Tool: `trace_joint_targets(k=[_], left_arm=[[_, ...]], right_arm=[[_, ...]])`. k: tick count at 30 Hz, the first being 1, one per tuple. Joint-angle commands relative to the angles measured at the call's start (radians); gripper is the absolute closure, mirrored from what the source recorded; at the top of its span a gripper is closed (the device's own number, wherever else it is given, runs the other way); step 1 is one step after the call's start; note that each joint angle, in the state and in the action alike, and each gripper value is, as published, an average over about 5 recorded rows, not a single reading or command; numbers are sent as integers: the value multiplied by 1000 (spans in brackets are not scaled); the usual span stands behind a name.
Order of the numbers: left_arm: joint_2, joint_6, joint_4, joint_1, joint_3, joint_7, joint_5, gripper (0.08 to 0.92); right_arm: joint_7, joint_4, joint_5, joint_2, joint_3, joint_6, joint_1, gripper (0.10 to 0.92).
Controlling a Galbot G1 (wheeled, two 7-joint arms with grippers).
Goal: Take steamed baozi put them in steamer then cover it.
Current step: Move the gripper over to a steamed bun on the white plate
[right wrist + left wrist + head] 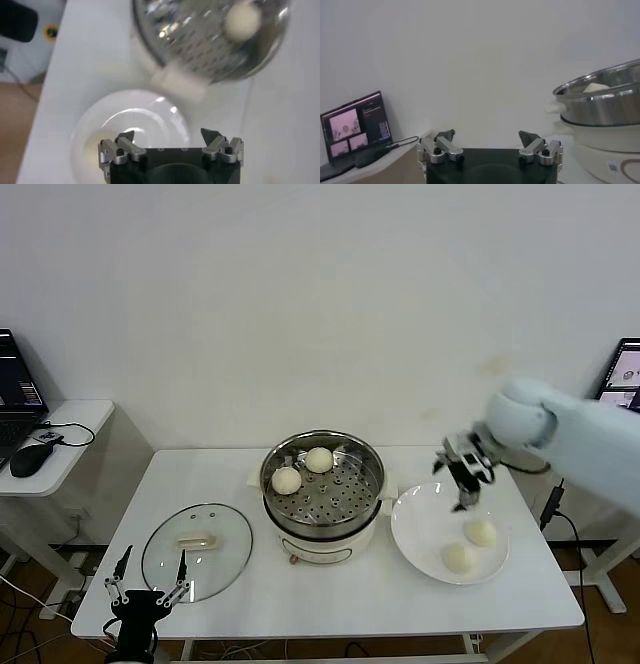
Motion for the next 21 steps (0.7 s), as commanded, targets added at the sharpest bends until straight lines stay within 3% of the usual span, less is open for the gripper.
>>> trace_joint_targets(k=[1,21], left_arm=[[-2,1,2,1,1,0,2,177],[-3,3,16,0,-5,0,4,177]], right_arm=[[2,42,-115,-137,117,48,-240,203],[80,-126,-203,-16,280,47,-514,202]])
